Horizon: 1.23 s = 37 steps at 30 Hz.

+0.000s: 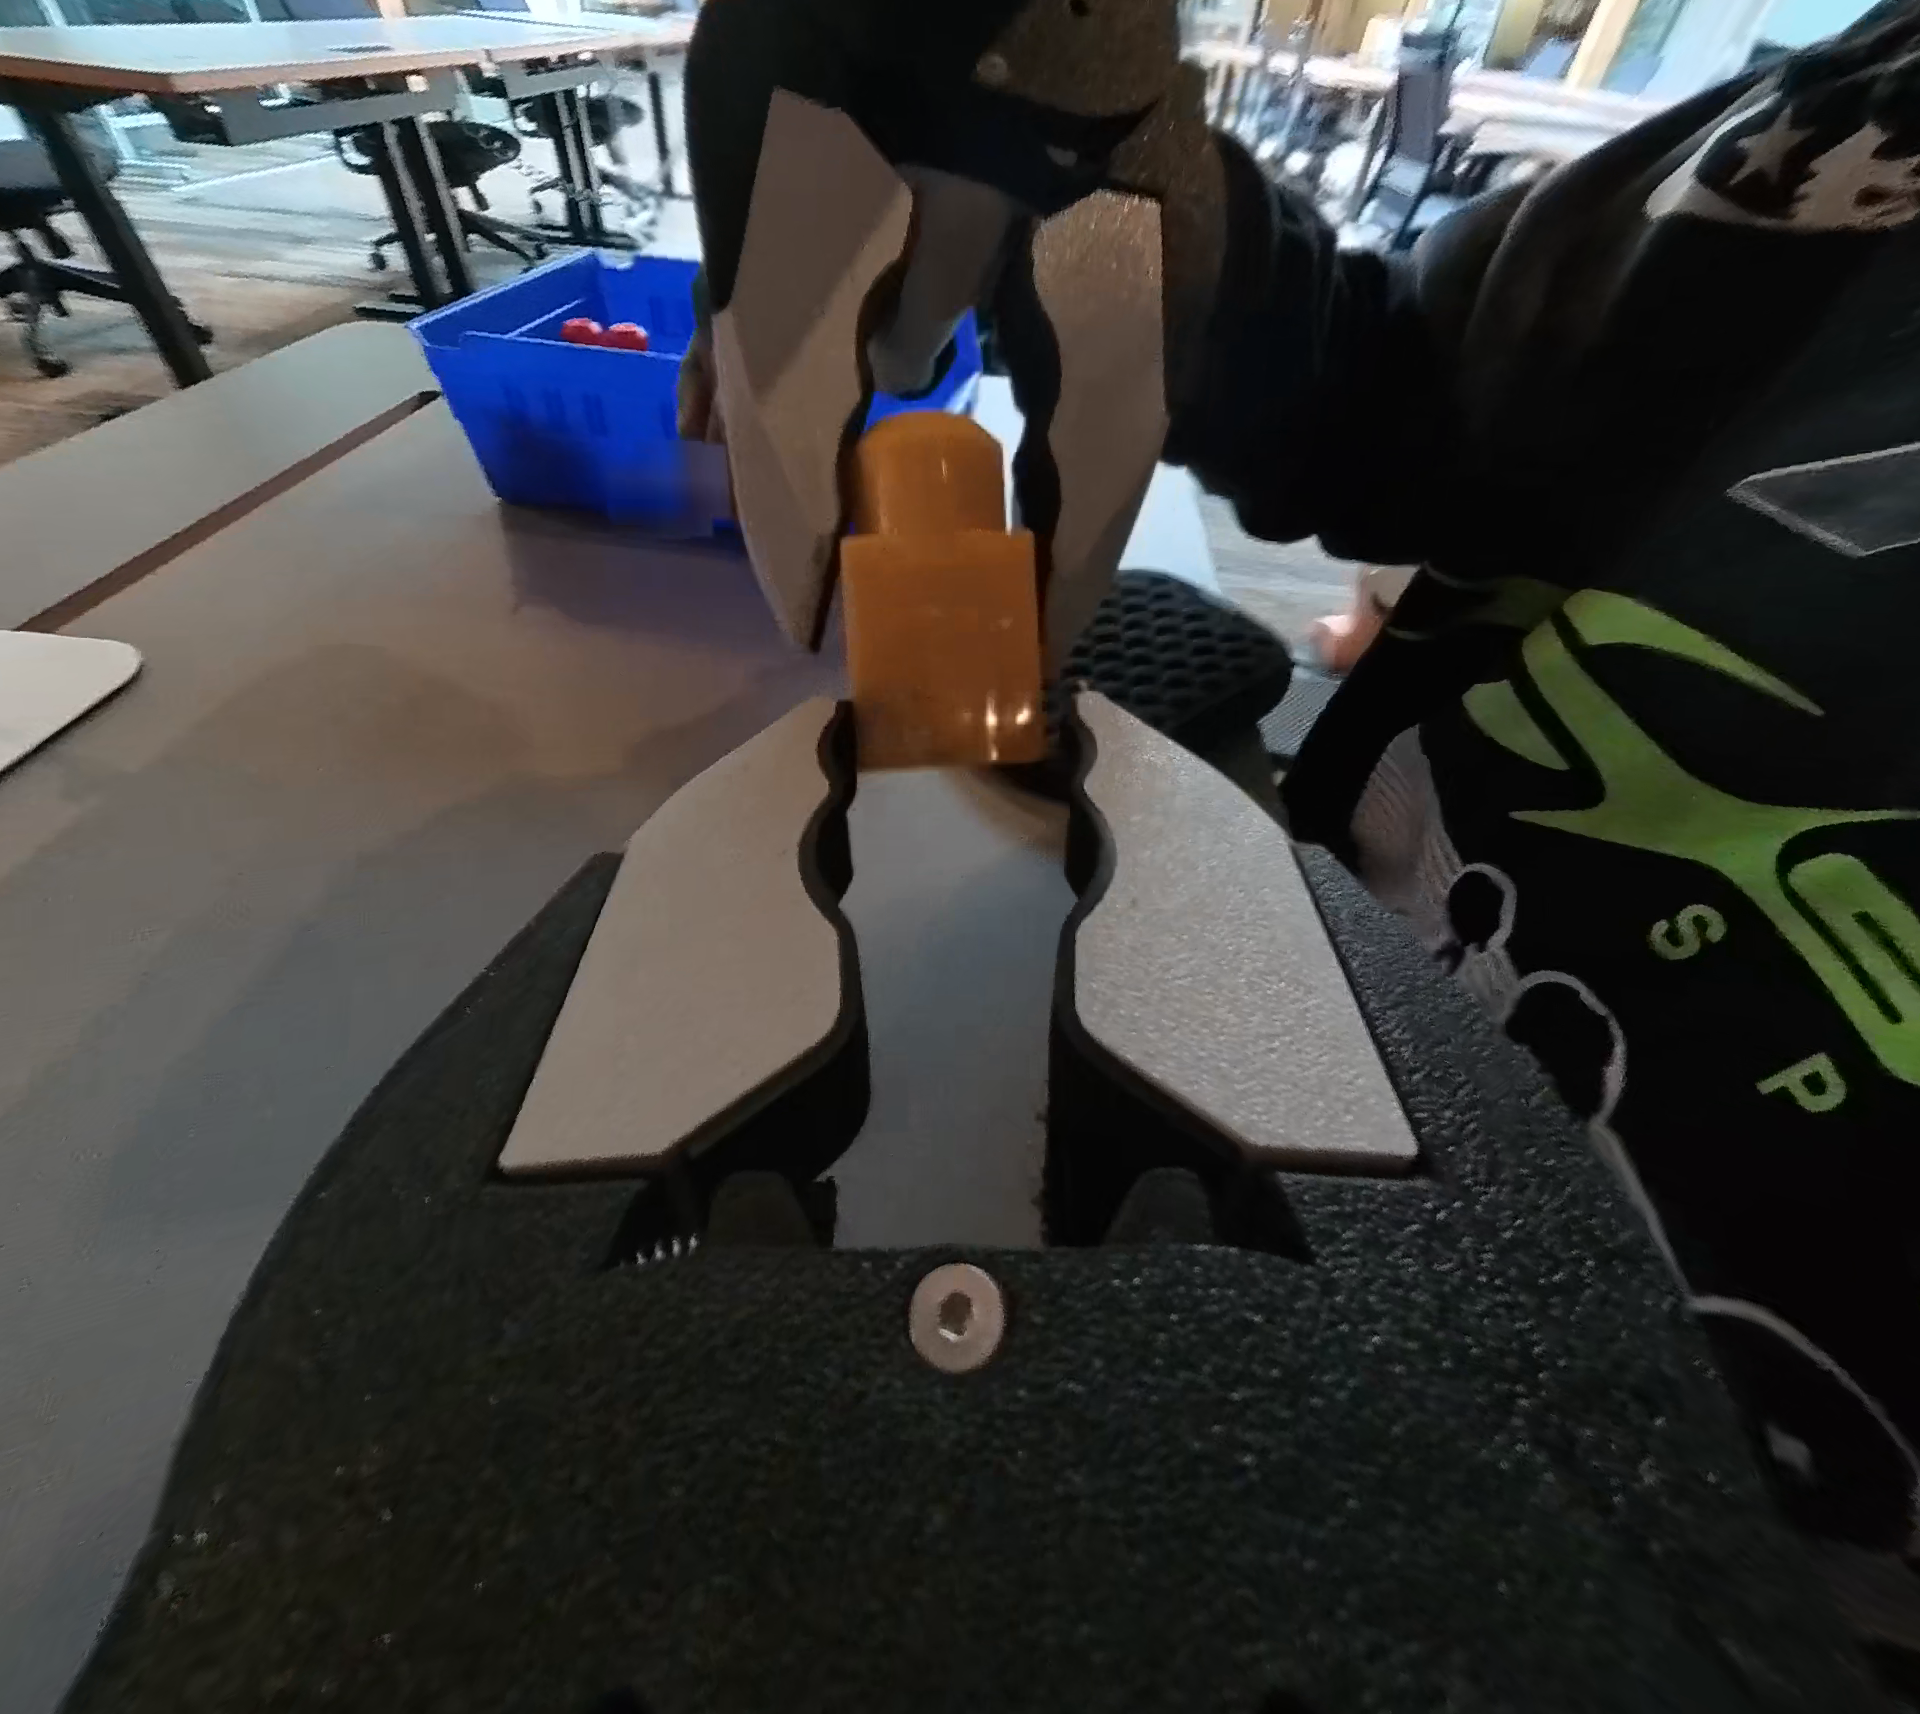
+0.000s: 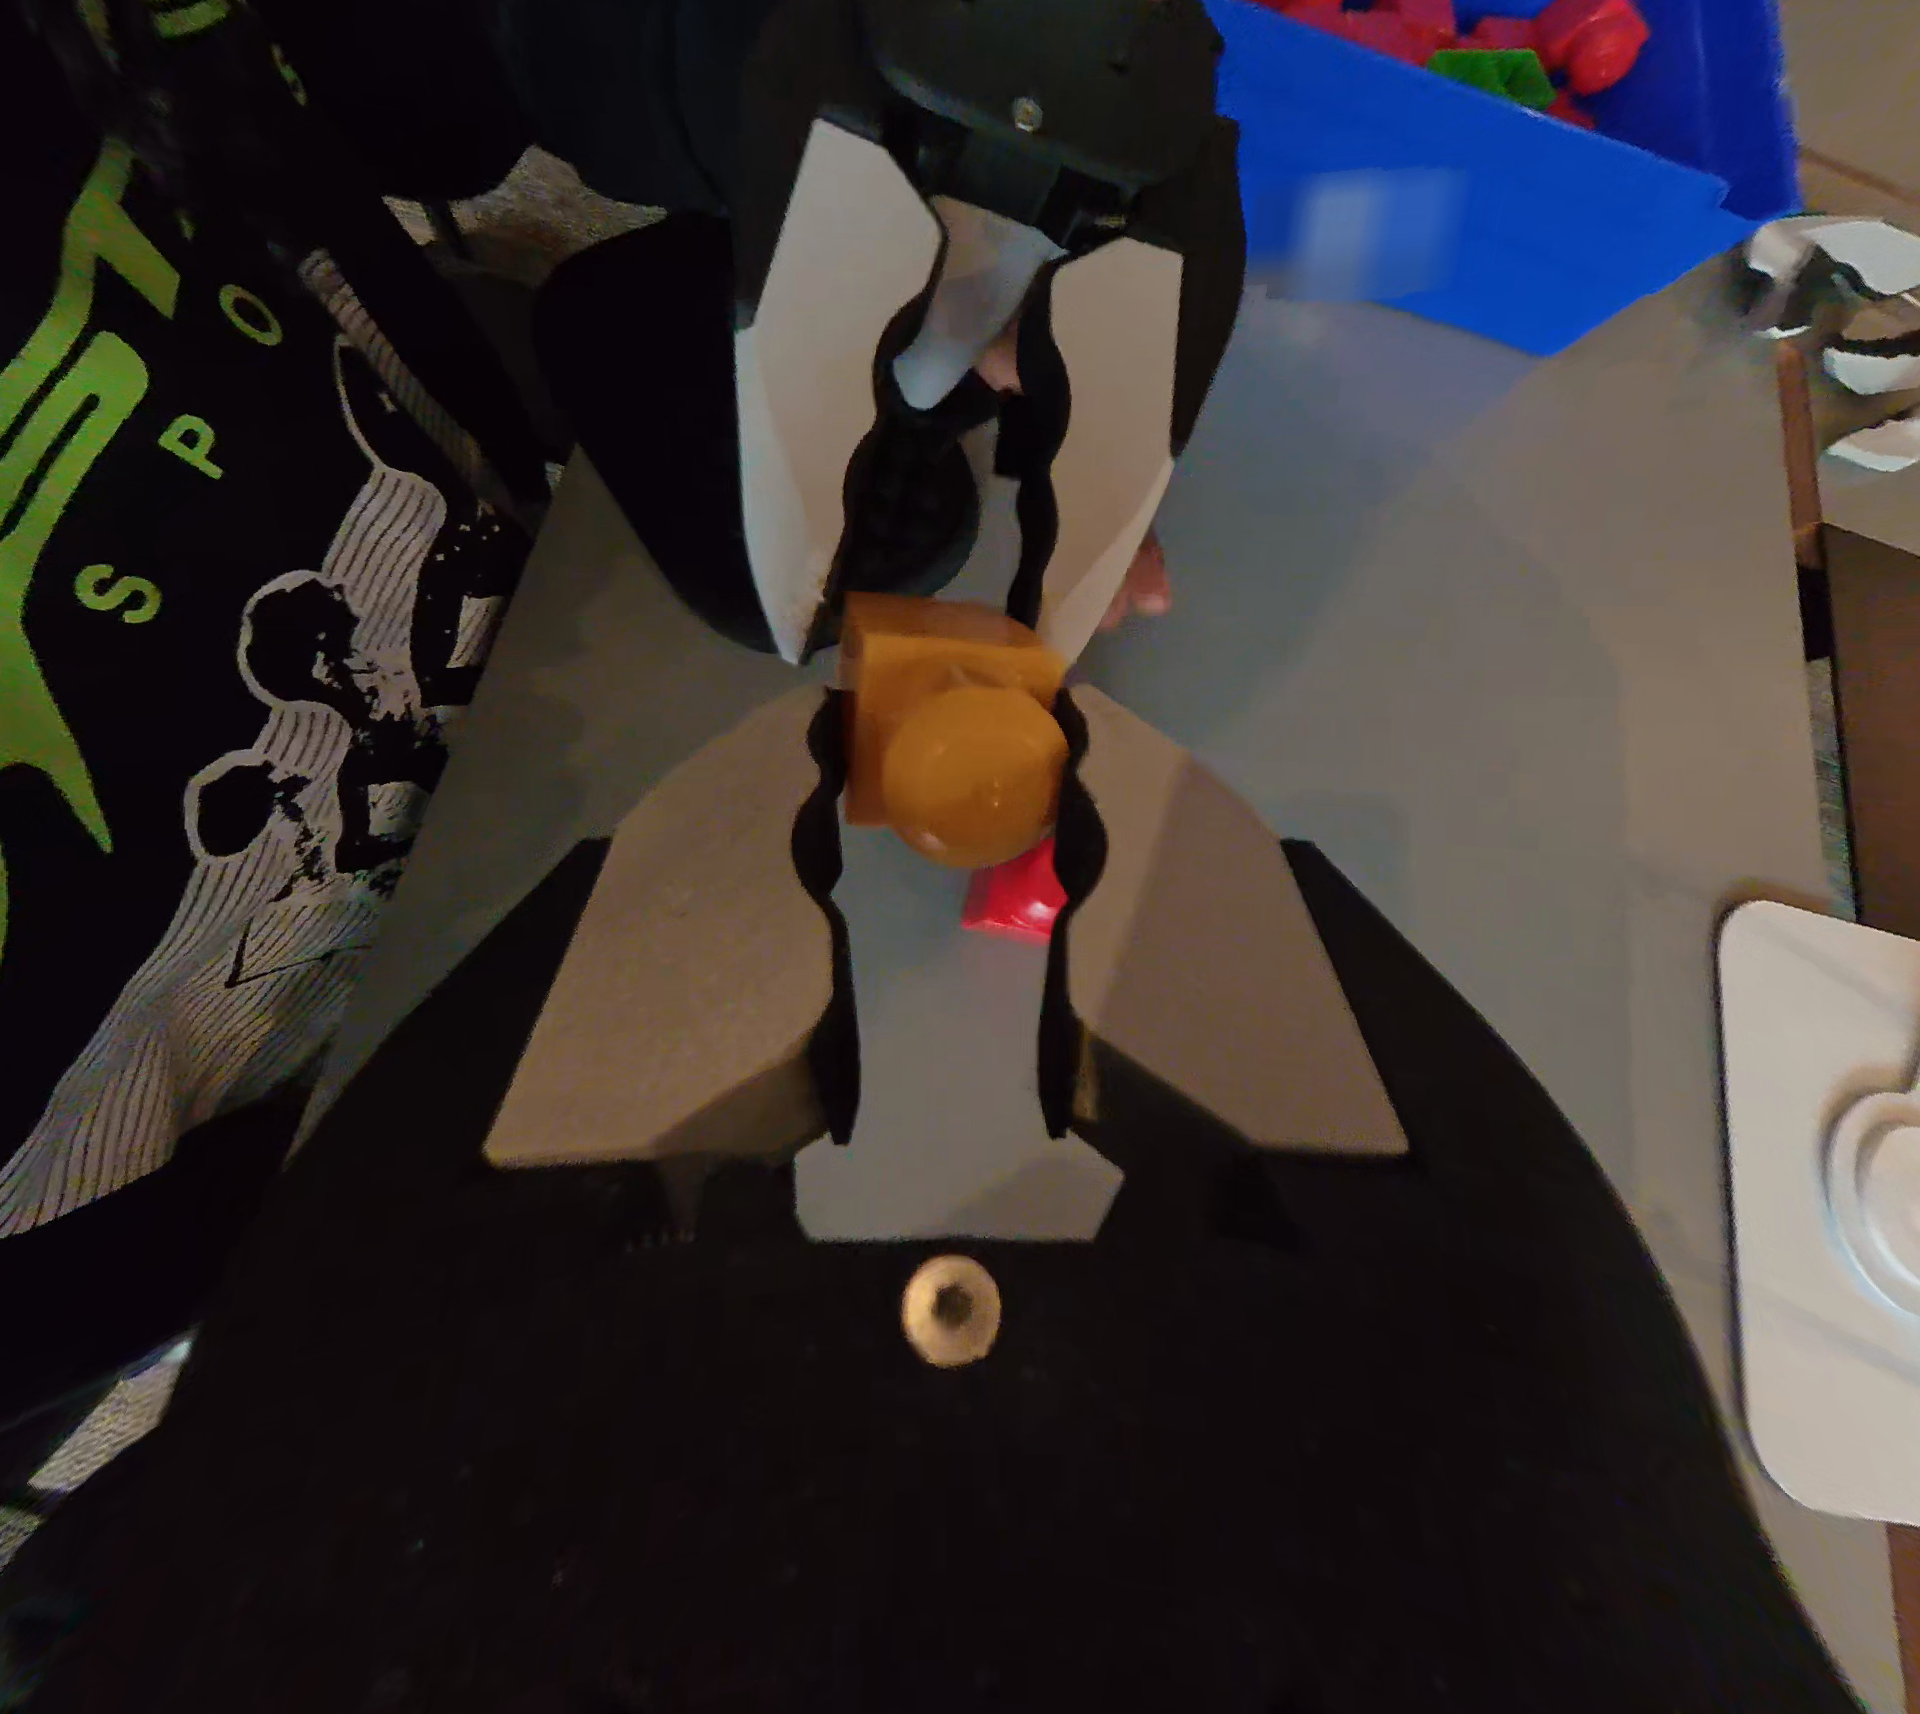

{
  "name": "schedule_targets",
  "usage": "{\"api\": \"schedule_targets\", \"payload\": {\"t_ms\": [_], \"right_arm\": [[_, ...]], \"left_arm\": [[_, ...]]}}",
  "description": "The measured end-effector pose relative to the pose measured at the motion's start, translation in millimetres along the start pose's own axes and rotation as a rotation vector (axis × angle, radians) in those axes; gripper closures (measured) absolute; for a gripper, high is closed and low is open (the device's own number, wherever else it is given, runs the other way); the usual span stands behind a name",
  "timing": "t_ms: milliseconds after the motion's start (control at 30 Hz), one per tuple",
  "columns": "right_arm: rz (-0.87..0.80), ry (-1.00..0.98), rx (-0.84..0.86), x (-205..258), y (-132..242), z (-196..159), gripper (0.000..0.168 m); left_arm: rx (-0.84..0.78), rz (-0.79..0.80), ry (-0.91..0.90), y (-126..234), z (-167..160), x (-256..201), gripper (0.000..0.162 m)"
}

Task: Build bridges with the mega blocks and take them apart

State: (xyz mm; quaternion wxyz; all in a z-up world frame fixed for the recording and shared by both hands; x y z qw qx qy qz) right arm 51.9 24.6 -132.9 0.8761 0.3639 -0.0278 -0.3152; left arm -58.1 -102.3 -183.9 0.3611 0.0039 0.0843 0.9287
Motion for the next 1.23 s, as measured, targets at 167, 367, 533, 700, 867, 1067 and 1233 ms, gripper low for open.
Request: {"api": "schedule_targets", "payload": {"t_ms": [167, 367, 533, 700, 867, 1067, 1233], "right_arm": [[-0.099, -0.015, 0.116, -7.4, 9.7, -11.3, 0.131], [-0.127, -0.08, 0.379, -9.3, -11.6, -44.8, 0.131], [-0.096, -0.124, 0.526, -14.7, -36.9, -72.0, 0.13], [-0.07, -0.142, 0.6, -21.6, -54.2, -83.1, 0.13], [-0.058, -0.121, 0.622, -23.2, -63.8, -84.6, 0.13], [-0.037, -0.103, 0.635, -22.8, -69.7, -84.3, 0.13], [-0.018, -0.1, 0.625, -24.2, -73.4, -85.5, 0.13]], "left_arm": [[0.157, 0.202, -0.122, 13.7, -9.5, 0.8, 0.125], [0.234, 0.413, -0.166, 32.7, -24.2, -0.6, 0.128], [0.169, 0.486, -0.098, 48.5, -29.1, -3.9, 0.13], [0.103, 0.559, -0.065, 63.3, -28.7, -10.1, 0.13], [0.068, 0.641, -0.048, 77.3, -29.9, -15.4, 0.13], [0.001, 0.708, -0.027, 93.0, -28.2, -21.6, 0.131], [-0.009, 0.745, -0.009, 103.5, -29.9, -24.0, 0.131]]}}
Point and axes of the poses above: each gripper's, where its closed fingertips meet, y back along the fingers, z out of its top, x = y × z across the jaws, the point moved 10 cm from there along y, back along the fingers, and after that the axes turned 1 degree about -y, right-handed, at the moved point
